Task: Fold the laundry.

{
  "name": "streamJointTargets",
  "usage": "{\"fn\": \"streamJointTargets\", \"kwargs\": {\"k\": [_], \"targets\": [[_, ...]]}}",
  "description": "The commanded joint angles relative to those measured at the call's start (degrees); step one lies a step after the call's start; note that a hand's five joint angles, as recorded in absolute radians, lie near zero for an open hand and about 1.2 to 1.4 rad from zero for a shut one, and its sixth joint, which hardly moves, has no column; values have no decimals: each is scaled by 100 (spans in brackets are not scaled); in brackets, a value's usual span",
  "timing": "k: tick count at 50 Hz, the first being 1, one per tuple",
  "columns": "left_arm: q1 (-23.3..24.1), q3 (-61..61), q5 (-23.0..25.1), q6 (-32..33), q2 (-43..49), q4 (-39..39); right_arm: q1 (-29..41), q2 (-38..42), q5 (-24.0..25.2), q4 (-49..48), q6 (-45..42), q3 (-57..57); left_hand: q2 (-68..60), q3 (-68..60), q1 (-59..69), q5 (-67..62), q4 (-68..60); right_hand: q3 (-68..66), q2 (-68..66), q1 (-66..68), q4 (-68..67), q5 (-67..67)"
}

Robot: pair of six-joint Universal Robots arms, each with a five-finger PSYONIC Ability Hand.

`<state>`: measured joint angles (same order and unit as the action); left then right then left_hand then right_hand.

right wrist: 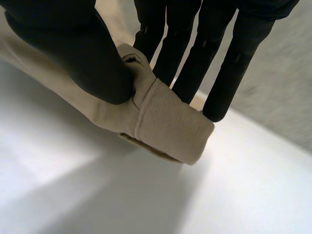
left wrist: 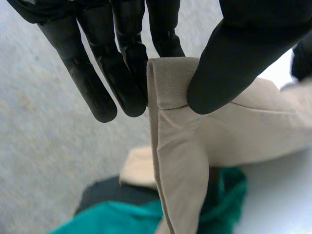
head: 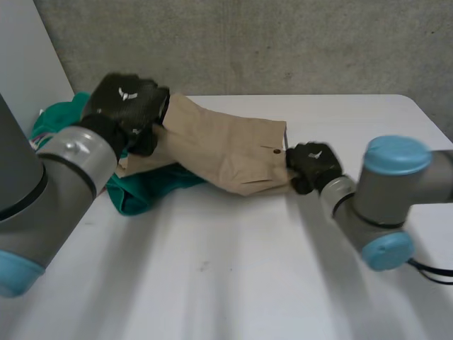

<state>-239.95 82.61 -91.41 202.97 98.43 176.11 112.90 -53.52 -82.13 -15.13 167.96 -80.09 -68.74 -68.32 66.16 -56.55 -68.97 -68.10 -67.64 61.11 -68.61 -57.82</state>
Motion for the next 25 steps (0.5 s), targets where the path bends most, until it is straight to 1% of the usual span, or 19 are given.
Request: {"fn": "streamJointTargets", "kwargs": {"k": [1,4,5,8,9,11,13,16,20,21,25], "targets": [[-254,912,210,233,-289,-708,-715,-1483,600,1130,-1401,-778,-1126,-1168,1384,-1345,-1103,-1190,-1236,1889,-1139,-1218],[-237,1282,386,401,-386,-1086,-1015,-1932,873,2134,-2370,-999,-1126,-1168,1384,-1345,-1103,-1190,-1236,1889,-1139,-1218],[-184,1527,526,480,-430,-1366,-1190,-2160,1005,2877,-2991,-1173,-1126,-1168,1384,-1345,-1103,-1190,-1236,1889,-1139,-1218],[-35,1828,755,551,-491,-1807,-1402,-2469,1164,4032,-3908,-1517,-1126,-1168,1384,-1345,-1103,-1190,-1236,1889,-1139,-1218],[79,1977,886,551,-500,-2052,-1516,-2601,1208,4705,-4495,-1762,-1126,-1168,1384,-1345,-1103,-1190,-1236,1889,-1139,-1218],[202,2066,1002,533,-483,-2238,-1639,-2654,1252,5246,-5034,-1957,-1126,-1168,1384,-1345,-1103,-1190,-1236,1889,-1139,-1218],[386,2092,1089,507,-448,-2353,-1736,-2672,1296,5310,-5517,-2054,-1126,-1168,1384,-1345,-1103,-1190,-1236,1889,-1139,-1218],[528,2031,1011,524,-334,-2319,-1728,-2602,1296,5135,-5371,-1993,-1126,-1168,1384,-1345,-1103,-1190,-1236,1889,-1139,-1218],[554,1671,599,551,26,-2055,-1675,-2286,1235,4739,-4818,-1607,-1126,-1168,1384,-1345,-1103,-1190,-1236,1889,-1139,-1218],[546,1479,371,577,201,-1915,-1640,-2155,1217,4634,-4591,-1432,-1126,-1168,1384,-1345,-1103,-1190,-1236,1889,-1139,-1218],[458,926,-60,726,640,-1599,-1587,-1803,1173,4423,-4080,-949,-1126,-1168,1384,-1345,-1103,-1190,-1236,1889,-1139,-1218]]}}
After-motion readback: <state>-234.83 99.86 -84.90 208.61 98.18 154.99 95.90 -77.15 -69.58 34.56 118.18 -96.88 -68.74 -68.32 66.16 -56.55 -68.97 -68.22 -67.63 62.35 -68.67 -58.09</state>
